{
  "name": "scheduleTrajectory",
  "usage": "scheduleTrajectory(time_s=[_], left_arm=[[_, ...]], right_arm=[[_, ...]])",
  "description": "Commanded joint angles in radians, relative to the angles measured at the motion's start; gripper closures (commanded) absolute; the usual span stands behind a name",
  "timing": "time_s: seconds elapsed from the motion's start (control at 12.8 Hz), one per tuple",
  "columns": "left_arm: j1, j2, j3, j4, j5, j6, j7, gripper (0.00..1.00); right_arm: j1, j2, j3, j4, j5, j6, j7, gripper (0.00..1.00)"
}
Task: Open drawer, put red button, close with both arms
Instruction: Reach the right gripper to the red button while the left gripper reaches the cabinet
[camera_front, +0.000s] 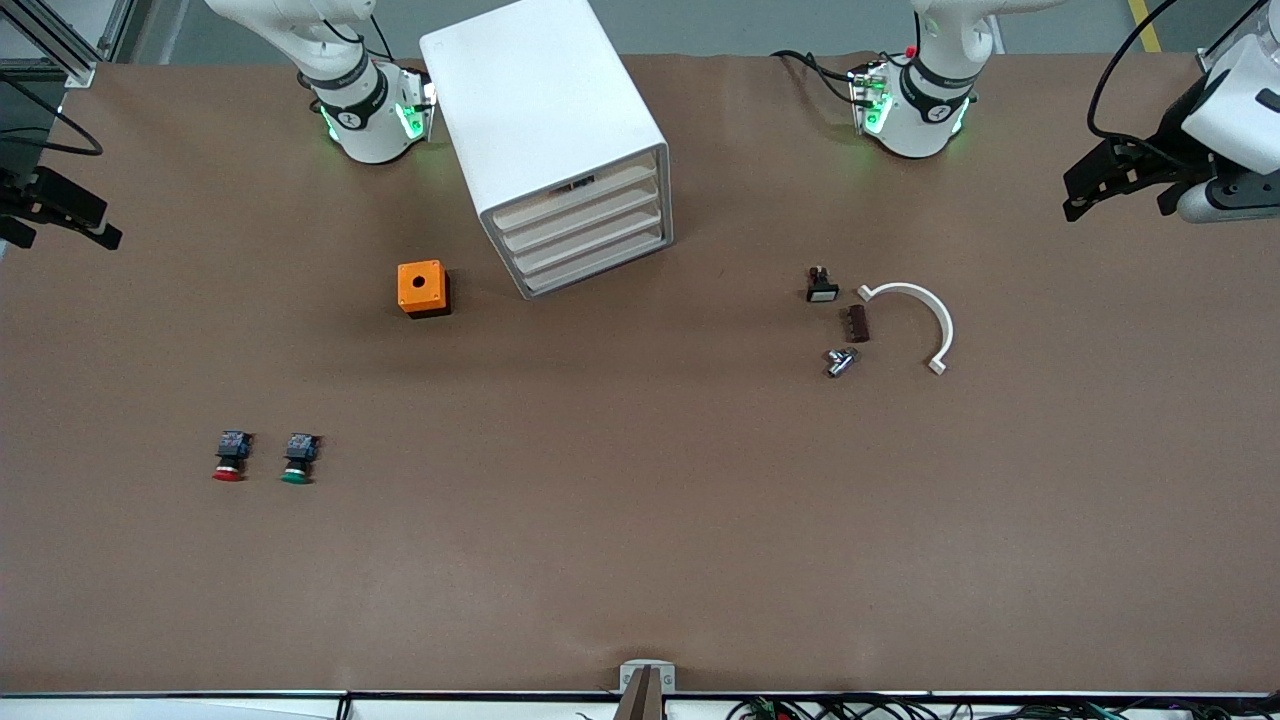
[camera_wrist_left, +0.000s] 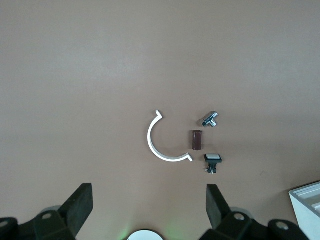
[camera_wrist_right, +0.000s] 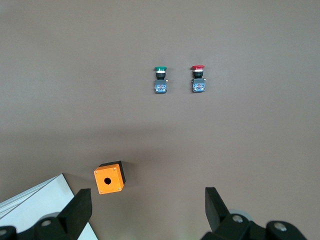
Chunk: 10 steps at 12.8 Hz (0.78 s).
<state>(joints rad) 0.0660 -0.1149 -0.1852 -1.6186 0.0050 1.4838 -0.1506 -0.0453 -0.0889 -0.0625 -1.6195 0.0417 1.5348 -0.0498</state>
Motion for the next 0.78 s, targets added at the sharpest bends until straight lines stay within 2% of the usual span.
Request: scheduleTrajectory(time_s=[0.0,0.31,0.39,0.55,0.7], left_arm=[[0.009,0.006,-0.002,0.02,-0.008,-0.011,0.025,0.0],[0.015,0.067,0.0,0.034,0.0,-0.013,0.019,0.0],[0.018,0.117,-0.003,0.037,-0.002,-0.013,0.01,0.0],[0.005,0.18,-0.014,0.039,-0.01,0.038,-0.006,0.0],[0.002,0.268,-0.017,0.036,-0.069,0.131,-0.053,0.0]], right_arm=[[-0.013,-0.015,0.007,-0.016,0.007,0.004,0.01,0.0],[-0.013,-0.018,0.007,-0.023,0.007,0.002,0.01,0.0],[-0.013,-0.021,0.007,-0.031,0.007,0.004,0.01,0.0],[-0.013,-0.022,0.007,-0.031,0.007,0.004,0.01,0.0],[-0.013,-0.022,0.007,-0.03,0.007,0.004,0.01,0.0]])
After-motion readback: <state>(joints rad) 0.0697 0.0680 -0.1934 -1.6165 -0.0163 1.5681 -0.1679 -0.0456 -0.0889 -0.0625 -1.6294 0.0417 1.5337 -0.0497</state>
